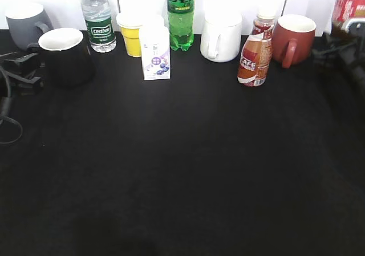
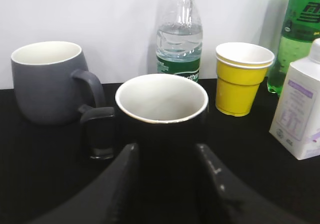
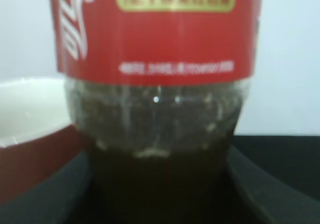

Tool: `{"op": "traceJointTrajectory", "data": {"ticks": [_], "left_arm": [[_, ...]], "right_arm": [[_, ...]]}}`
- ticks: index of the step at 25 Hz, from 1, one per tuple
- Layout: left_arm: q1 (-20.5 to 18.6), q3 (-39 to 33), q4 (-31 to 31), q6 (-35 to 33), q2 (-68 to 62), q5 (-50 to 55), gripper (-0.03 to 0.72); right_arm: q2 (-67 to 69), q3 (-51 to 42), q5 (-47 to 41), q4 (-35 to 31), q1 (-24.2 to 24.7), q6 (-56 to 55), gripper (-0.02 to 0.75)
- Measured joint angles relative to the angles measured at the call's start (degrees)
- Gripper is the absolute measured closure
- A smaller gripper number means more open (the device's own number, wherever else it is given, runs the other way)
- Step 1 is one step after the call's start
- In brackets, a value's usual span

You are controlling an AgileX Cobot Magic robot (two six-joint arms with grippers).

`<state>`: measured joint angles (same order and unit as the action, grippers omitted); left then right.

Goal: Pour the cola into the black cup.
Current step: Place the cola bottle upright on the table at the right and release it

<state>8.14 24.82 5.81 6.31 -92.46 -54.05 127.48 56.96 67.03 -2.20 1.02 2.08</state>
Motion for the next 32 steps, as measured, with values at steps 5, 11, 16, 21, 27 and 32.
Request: {"op": "traceJointTrajectory", "data": {"ticks": [5,11,16,21,27,32], "left_arm": [[0.0,0.0,0.0,0.0,0.0,0.0,0.407],[0.0,0.0,0.0,0.0,0.0,-0.5,0.407],[0.0,0.0,0.0,0.0,0.0,-0.5,0.407],[0.0,0.0,0.0,0.0,0.0,-0.6,0.407],[0.0,0.0,0.0,0.0,0.6,2.9,0.403],[3.4,12.8,-4.9,0.0,8.3,63.2,0.363]], "right_arm": [[1.0,0.0,2.2,0.4,0.0,-0.2,0.352],[1.0,-3.3,5.2,1.9,0.0,-0.4,0.353],[1.0,-3.5,4.3,2.2,0.1,-1.7,0.216],[-1.4,-6.1,2.9,2.9,0.1,-2.1,0.145],[-12.0,-17.5,2.0,2.9,0.1,-2.4,0.13],[-37.4,-13.2,-60.7,9.7,-1.1,-8.9,0.146]]}}
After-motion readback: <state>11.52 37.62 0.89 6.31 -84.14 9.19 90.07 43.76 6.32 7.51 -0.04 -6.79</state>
